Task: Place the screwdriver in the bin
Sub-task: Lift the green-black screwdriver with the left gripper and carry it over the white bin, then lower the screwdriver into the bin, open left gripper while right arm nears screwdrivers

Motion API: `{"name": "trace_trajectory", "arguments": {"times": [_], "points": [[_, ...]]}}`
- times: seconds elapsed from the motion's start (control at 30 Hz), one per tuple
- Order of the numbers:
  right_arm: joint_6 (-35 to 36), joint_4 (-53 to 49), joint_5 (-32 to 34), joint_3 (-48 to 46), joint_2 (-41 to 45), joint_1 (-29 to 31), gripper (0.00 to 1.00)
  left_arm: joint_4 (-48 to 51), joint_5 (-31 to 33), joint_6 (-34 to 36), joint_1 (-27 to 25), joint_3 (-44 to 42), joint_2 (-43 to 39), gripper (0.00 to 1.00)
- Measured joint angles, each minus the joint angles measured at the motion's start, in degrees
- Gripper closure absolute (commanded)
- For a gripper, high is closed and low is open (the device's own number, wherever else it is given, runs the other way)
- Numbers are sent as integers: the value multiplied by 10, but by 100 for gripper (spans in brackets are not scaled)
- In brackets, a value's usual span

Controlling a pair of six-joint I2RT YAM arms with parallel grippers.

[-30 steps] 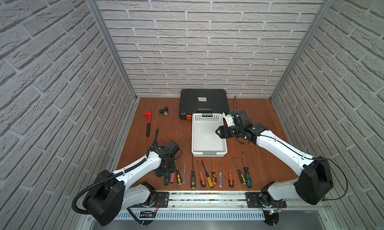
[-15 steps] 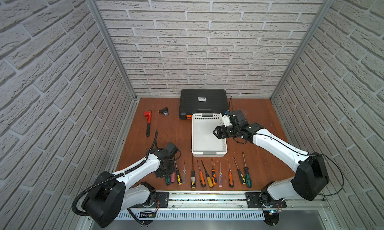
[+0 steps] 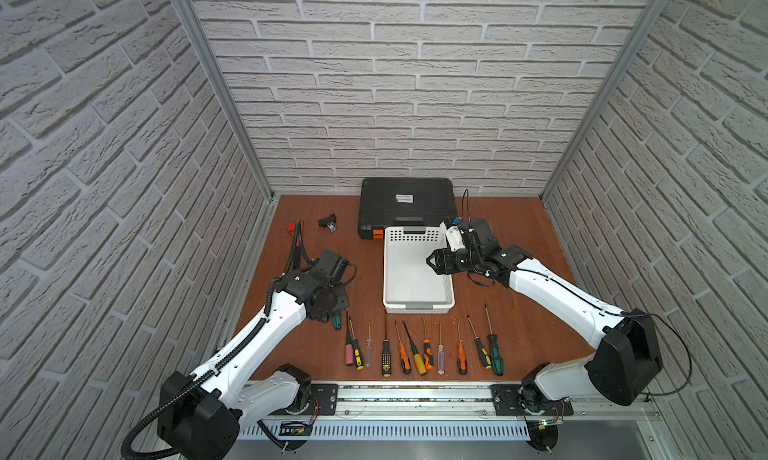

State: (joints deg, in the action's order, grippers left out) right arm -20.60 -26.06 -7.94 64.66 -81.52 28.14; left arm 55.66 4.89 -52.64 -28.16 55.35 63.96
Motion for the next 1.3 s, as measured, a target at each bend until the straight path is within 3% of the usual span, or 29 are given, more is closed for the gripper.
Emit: {"name": "trace_trajectory", "arguments": {"times": [0.13,0.43,0.7,1.3], "points": [[0,-3,8,0,7,0,33,-8,-49,31,-8,103,77,94],[-1,-13,37,-38,94,1,32,-44,-132,71,-86,288,282,96],[-10,-23,47,-73,106,1,32,-69,-161,76,-113,330,404,97],[10,-111,81,-73,146,1,30,-83,-122,79,-114,385,546,97]]}}
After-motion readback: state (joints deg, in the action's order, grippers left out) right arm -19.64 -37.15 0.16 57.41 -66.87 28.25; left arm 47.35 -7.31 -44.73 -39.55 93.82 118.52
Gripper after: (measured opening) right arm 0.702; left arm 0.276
